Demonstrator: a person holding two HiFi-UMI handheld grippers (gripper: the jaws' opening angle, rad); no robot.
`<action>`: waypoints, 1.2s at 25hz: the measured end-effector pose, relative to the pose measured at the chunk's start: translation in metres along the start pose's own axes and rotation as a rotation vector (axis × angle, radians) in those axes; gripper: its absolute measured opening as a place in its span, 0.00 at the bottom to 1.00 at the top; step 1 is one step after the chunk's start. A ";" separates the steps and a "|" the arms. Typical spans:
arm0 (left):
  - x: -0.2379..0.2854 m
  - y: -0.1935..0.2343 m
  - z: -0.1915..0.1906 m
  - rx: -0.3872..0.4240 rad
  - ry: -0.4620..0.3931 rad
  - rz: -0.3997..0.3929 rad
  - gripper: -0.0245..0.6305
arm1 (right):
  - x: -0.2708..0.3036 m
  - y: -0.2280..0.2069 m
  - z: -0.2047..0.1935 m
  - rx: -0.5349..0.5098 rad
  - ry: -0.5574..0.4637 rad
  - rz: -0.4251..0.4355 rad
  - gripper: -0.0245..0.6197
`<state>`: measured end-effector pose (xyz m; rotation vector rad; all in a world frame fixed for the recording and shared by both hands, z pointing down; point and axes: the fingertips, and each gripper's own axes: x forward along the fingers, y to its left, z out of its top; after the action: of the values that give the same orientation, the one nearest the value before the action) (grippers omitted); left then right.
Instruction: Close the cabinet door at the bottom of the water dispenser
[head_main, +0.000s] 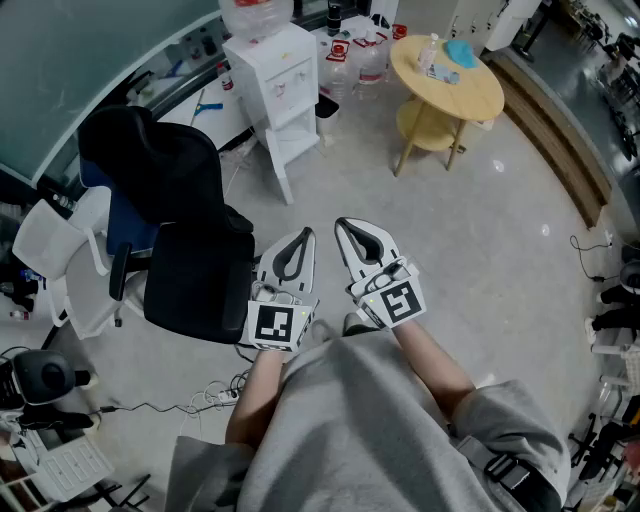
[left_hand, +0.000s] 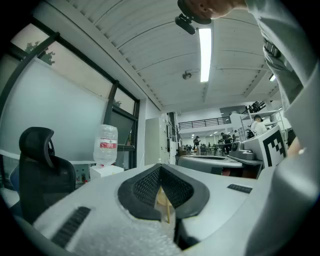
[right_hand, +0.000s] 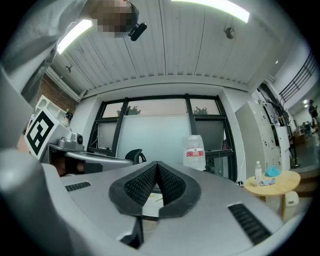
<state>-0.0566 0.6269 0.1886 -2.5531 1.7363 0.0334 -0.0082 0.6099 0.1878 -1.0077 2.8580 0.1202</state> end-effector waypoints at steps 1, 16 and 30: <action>-0.001 0.000 0.001 0.001 -0.002 0.001 0.05 | 0.000 0.002 0.002 0.000 -0.007 0.002 0.05; -0.012 0.010 -0.018 -0.026 0.049 -0.012 0.05 | 0.002 0.014 -0.010 0.015 0.001 -0.023 0.05; 0.040 0.018 -0.057 -0.089 0.125 -0.048 0.05 | 0.014 -0.042 -0.054 0.053 0.098 -0.096 0.06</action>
<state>-0.0594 0.5797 0.2432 -2.7141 1.7521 -0.0544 0.0031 0.5622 0.2374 -1.1694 2.8753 -0.0129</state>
